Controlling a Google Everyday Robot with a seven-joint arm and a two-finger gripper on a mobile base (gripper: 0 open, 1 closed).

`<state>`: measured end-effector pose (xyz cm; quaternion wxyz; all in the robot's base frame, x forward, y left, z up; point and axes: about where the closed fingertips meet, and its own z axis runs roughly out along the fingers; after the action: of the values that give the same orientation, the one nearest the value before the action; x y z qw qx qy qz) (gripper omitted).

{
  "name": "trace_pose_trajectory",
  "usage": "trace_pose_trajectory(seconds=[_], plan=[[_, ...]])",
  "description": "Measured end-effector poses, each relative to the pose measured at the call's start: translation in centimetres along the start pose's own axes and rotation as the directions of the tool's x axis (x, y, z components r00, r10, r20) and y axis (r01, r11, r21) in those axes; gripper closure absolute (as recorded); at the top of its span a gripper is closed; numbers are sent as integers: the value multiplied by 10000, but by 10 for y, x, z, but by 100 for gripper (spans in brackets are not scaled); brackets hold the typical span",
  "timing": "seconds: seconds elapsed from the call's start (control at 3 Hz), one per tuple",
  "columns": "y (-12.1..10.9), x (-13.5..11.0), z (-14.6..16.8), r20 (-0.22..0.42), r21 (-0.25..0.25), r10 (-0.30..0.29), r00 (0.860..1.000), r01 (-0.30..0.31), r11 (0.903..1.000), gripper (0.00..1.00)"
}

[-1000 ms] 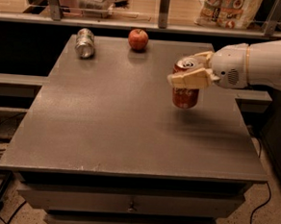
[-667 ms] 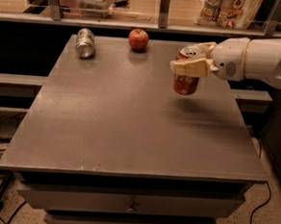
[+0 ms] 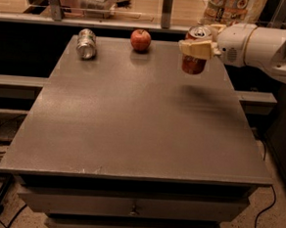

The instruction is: Move coke can near apple

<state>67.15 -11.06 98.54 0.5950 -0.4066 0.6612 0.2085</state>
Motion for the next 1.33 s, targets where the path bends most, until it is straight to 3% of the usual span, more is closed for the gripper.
trace_pose_trajectory(seconds=[0.67, 1.33], plan=[[-8, -6, 10, 282, 669, -154, 9995, 135, 9977, 100], [-40, -5, 56, 212, 2402, -401, 9990, 339, 9701, 100]])
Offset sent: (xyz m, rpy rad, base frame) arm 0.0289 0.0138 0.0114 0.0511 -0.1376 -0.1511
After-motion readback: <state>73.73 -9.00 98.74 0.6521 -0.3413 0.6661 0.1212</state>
